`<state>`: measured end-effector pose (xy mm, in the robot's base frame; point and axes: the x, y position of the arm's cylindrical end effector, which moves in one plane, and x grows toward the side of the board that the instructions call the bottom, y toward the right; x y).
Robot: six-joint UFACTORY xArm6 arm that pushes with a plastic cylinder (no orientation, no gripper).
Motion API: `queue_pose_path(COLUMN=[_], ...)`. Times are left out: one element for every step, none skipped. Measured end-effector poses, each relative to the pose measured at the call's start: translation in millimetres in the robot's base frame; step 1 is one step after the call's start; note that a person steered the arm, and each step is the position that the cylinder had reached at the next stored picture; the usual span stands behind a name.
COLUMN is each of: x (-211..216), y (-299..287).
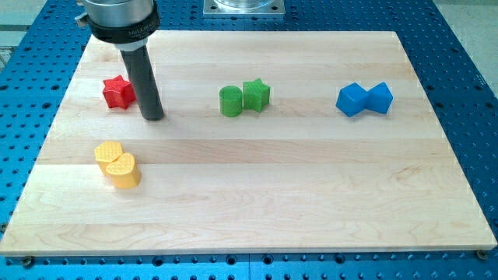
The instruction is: Place the red star at the top left corner of the board
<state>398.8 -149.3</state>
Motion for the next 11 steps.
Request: queue_pose_path(x=[-9, -18, 31, -5, -57, -111, -117, -113, -130, -138, -135], y=[-22, -37, -61, -81, -42, -38, -57, -28, 19, -3, -38])
